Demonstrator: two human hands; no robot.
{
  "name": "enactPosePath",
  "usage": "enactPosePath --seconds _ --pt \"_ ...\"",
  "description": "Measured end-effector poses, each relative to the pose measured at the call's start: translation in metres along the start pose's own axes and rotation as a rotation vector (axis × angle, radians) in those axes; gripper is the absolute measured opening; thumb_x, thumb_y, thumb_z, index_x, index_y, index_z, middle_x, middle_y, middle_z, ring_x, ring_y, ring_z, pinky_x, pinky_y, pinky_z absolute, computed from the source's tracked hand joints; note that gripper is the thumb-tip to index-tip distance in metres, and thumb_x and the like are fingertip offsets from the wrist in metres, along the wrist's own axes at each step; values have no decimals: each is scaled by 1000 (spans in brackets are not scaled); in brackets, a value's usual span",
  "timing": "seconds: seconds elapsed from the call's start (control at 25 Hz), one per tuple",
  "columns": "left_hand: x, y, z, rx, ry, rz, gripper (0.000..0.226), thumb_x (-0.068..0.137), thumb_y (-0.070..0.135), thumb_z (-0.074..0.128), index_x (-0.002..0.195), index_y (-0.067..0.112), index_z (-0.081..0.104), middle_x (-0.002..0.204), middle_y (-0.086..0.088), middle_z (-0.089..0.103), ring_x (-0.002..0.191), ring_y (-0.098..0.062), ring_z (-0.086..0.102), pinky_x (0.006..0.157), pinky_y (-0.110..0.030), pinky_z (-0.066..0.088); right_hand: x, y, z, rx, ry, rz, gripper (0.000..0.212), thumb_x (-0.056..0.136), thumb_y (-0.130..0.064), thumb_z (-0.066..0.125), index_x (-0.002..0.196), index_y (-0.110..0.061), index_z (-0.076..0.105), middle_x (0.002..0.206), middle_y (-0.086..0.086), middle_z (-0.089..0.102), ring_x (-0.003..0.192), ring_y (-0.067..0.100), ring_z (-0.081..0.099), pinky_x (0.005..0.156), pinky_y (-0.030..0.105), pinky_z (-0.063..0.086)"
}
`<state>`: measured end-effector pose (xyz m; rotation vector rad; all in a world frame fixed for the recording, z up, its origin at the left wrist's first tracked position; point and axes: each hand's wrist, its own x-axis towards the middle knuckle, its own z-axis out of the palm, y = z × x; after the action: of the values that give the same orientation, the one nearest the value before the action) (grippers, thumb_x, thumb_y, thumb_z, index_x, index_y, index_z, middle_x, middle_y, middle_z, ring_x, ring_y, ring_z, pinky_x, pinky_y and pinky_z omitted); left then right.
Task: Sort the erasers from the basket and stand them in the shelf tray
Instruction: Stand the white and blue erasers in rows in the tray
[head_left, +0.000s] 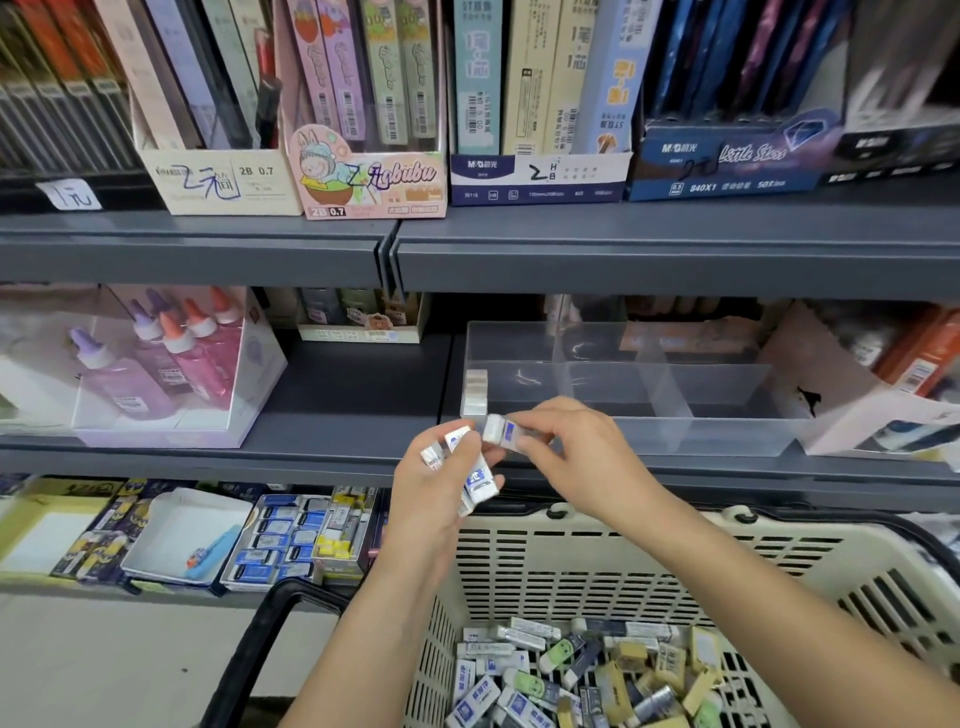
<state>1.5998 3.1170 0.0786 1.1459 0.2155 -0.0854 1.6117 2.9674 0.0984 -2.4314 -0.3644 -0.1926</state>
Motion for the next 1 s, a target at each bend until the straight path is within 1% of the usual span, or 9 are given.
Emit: enactPosePath --seconds 0.12,0.16,0.28,0.4,0.52,0.64,0.76,0.88,1.0 --pt "0 0 3 25 -4 46 15 90 8 57 105 10 58 86 -5 74 79 -14 71 60 -24 56 -3 -5 2 113 -53 -53 17 83 -42 62 95 -32 68 88 -10 61 85 2 54 73 9 40" --pt "0 0 3 26 -20 55 14 91 8 56 105 11 58 88 -4 74 82 -14 71 60 -24 56 0 -4 2 113 -23 -48 14 83 -42 62 90 -32 69 86 -9 62 84 3 55 72 10 40" --pt "4 1 0 27 -11 82 14 92 9 55 105 12 57 89 -2 75 87 -16 71 60 -24 55 26 6 -7 184 135 96 9 84 -27 64 91 -24 69 84 -5 69 81 10 64 72 17 44" --pt "13 1 -3 37 107 89 13 90 10 58 101 16 58 83 2 75 83 -14 71 59 -23 55 66 13 -17 302 191 242 13 81 -20 68 87 -29 60 83 -2 68 84 20 67 76 30 52" --pt "20 0 -5 71 204 99 14 85 15 65 95 23 60 80 4 74 84 -13 71 69 -33 57 93 13 -14 245 181 260 17 81 -18 66 82 -32 57 81 -1 66 84 22 64 79 26 49" --pt "23 -3 -5 80 234 114 15 83 16 67 93 25 61 81 3 74 82 -14 70 79 -41 57 106 11 -3 213 135 229 16 83 -17 64 99 -21 63 82 -2 64 90 25 65 85 34 50" --pt "24 -4 -6 76 213 121 14 85 16 65 95 23 59 80 7 74 83 -9 70 81 -41 56 110 8 3 124 94 211 18 85 -22 64 102 -21 64 84 -4 64 93 23 63 89 33 49" --pt "25 -4 -7 73 201 124 13 85 16 65 95 23 59 81 8 74 85 -8 70 83 -41 56 111 0 4 45 58 194 17 84 -25 64 101 -24 65 82 -9 59 90 17 61 82 23 44" --pt "24 -4 -7 64 189 119 13 85 16 65 96 22 59 82 8 74 86 -8 70 84 -41 55 110 -5 2 -61 0 185 14 86 -27 61 98 -26 67 94 -5 67 93 18 61 86 29 48"
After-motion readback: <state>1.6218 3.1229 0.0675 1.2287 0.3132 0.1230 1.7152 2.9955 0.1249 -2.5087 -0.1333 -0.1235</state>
